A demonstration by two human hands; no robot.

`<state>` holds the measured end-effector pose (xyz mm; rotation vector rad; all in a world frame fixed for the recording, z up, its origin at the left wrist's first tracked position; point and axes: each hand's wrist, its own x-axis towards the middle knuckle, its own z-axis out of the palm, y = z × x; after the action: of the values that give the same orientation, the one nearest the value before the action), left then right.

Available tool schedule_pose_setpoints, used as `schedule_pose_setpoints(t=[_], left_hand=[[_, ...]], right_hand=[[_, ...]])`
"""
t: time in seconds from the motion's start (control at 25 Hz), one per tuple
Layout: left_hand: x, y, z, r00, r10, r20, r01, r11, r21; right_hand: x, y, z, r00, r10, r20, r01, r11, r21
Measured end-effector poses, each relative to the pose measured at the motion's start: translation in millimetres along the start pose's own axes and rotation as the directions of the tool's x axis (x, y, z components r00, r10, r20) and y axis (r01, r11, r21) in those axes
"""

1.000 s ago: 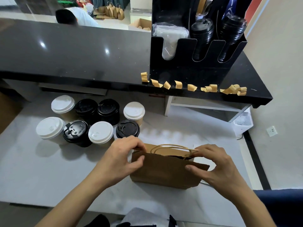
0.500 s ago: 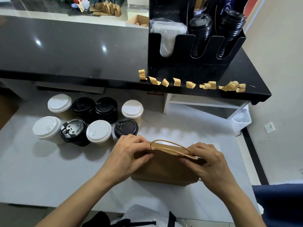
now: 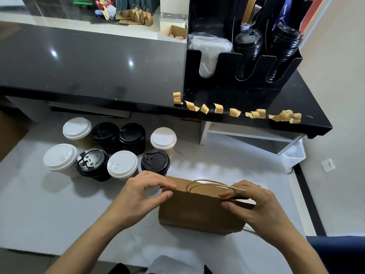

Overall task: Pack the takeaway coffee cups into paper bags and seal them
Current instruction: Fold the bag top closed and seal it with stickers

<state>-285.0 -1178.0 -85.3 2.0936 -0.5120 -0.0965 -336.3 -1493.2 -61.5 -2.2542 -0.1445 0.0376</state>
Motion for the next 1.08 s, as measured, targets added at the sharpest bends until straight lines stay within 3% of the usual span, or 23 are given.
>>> schedule_pose_setpoints(t=[0.2, 0.4, 0.64, 0.72, 0.84, 0.92, 1.0, 1.08], left_hand=[[-1.4, -0.7, 1.7, 1.0, -0.006, -0.021, 0.006, 1.0, 0.006], [-0.5, 1.0, 2.1, 1.0, 0.003, -0.029, -0.003, 1.0, 0.022], [-1.8, 0.1, 2.4, 1.0, -0.02, -0.024, 0.02, 1.0, 0.007], [-2.5, -0.1, 3.1, 0.999, -0.026, -0.025, 0.026, 1.0, -0.003], [-2.5, -0.5, 3.4, 0.999, -0.021, -0.031, 0.021, 1.0, 0.001], [-2.4, -1.7, 3.5, 0.999, -0.018, -0.031, 0.018, 1.0, 0.005], [-2.7, -2.1, 3.8, 0.999, -0.02, -0.028, 0.02, 1.0, -0.004], [-3.2, -2.9, 4.4, 0.999, -0.019, -0.032, 0.018, 1.0, -0.009]], right_hand=[[17.0, -16.3, -34.3, 0.992, -0.007, 0.124, 0.012, 0.999, -0.039], [75.4, -41.0, -42.6, 0.996, -0.024, -0.089, 0.016, 0.995, -0.094], [156.7, -75.9, 0.1, 0.981, -0.035, -0.188, 0.01, 0.991, -0.134], [179.6, -89.0, 9.1, 0.974, -0.055, -0.22, 0.005, 0.976, -0.22], [212.3, -111.4, 16.6, 0.95, -0.18, -0.255, 0.066, 0.914, -0.399], [235.8, -120.1, 20.8, 0.946, -0.238, -0.221, 0.068, 0.809, -0.583], [258.0, -122.1, 26.2, 0.965, -0.182, -0.187, -0.008, 0.697, -0.717], [273.0, -120.3, 31.0, 0.985, -0.057, -0.165, -0.08, 0.691, -0.719]])
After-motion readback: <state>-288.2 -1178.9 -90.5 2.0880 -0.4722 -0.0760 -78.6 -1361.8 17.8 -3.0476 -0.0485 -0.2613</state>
